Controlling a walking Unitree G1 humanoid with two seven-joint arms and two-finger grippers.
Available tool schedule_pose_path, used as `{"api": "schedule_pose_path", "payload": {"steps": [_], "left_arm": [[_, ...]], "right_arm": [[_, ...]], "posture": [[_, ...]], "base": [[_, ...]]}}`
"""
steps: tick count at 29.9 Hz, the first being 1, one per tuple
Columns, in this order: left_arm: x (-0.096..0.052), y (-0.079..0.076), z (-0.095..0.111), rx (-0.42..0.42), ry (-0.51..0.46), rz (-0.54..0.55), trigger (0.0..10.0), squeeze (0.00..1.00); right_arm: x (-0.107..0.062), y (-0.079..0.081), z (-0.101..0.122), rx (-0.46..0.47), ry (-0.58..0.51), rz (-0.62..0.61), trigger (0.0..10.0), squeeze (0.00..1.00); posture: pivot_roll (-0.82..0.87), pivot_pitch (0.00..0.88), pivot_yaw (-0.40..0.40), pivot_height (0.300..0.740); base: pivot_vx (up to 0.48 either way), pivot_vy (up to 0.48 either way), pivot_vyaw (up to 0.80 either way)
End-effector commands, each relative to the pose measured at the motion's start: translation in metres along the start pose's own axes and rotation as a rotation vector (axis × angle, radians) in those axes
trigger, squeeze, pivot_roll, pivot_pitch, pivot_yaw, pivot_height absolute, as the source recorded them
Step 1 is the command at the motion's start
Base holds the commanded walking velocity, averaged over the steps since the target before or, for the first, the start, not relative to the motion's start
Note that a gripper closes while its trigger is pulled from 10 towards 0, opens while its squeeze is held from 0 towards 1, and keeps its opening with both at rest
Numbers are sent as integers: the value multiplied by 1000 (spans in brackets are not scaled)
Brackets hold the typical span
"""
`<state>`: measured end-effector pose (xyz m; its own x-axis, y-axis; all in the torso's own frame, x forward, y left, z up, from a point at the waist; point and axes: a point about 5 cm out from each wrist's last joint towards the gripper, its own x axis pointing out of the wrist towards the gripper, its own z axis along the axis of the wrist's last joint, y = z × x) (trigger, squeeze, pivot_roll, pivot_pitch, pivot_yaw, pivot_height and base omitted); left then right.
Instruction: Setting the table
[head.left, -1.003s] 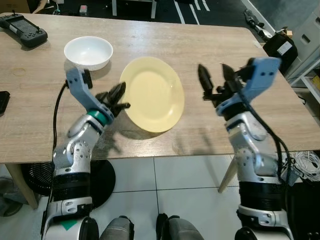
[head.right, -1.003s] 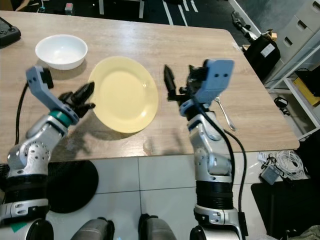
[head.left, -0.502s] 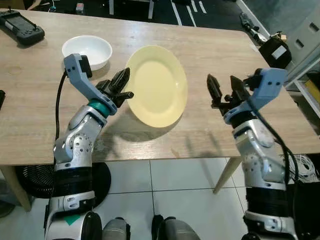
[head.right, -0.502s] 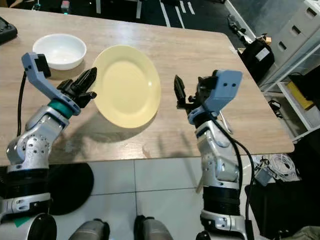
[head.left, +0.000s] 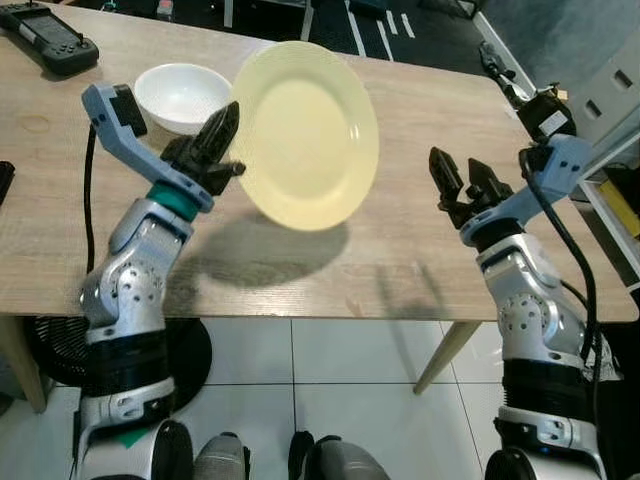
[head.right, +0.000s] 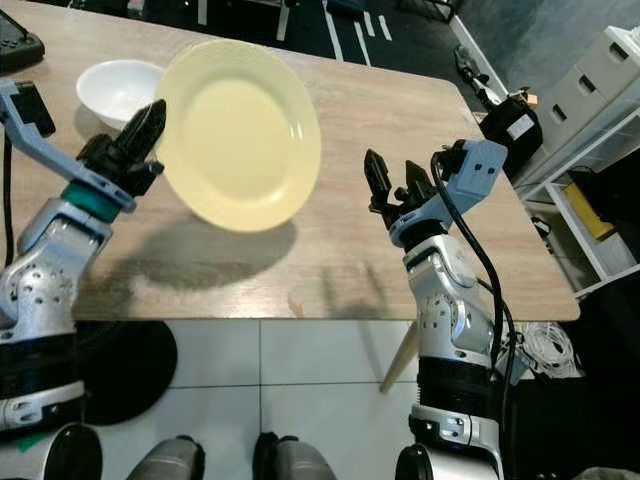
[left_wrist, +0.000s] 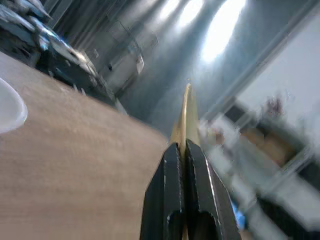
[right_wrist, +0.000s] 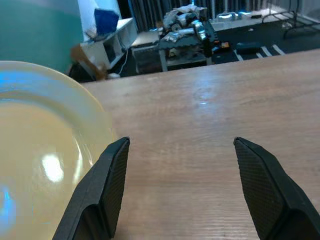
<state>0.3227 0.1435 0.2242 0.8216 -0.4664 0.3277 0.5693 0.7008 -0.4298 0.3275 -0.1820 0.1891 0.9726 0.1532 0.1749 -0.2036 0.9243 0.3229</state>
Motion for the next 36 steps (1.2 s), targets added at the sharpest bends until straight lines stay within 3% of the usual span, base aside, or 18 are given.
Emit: {"api": "schedule_pose_path", "payload": {"steps": [1,7,11,13,17,26,31,36], "left_arm": [[5,-13,-9,26,54,-70,10000,0],[12,-21,-10,28,81,-119,10000,0],[32,-30,4,30,55,-177,10000,0],[32,-30,4,30,55,-177,10000,0],[47,-37,7,13,34,-212,10000,0],[53,-41,9,32,35,-239,10000,0],[48,-31,9,54,31,-198,10000,0],[48,-28,6,51,38,-189,10000,0]], "right_arm": [[-6,-1,-4,-53,10,-16,10000,0],[-12,4,-4,-87,-12,-29,10000,0],[-18,5,2,-153,-52,-53,10000,0],[-18,5,2,-153,-52,-53,10000,0],[-19,-5,12,-187,-84,-84,10000,0],[-11,-6,12,-170,-114,-109,10000,0],[2,6,7,-163,-120,-90,10000,0],[2,9,8,-173,-119,-82,10000,0]], "posture": [[179,6,-120,740],[139,20,-75,740],[98,0,8,740],[98,0,8,740],[93,0,26,740],[136,0,40,740],[122,0,28,740],[104,0,43,740]], "base": [[0,0,0],[0,0,0],[0,0,0],[0,0,0],[0,0,0],[0,0,0],[0,0,0],[0,0,0]]}}
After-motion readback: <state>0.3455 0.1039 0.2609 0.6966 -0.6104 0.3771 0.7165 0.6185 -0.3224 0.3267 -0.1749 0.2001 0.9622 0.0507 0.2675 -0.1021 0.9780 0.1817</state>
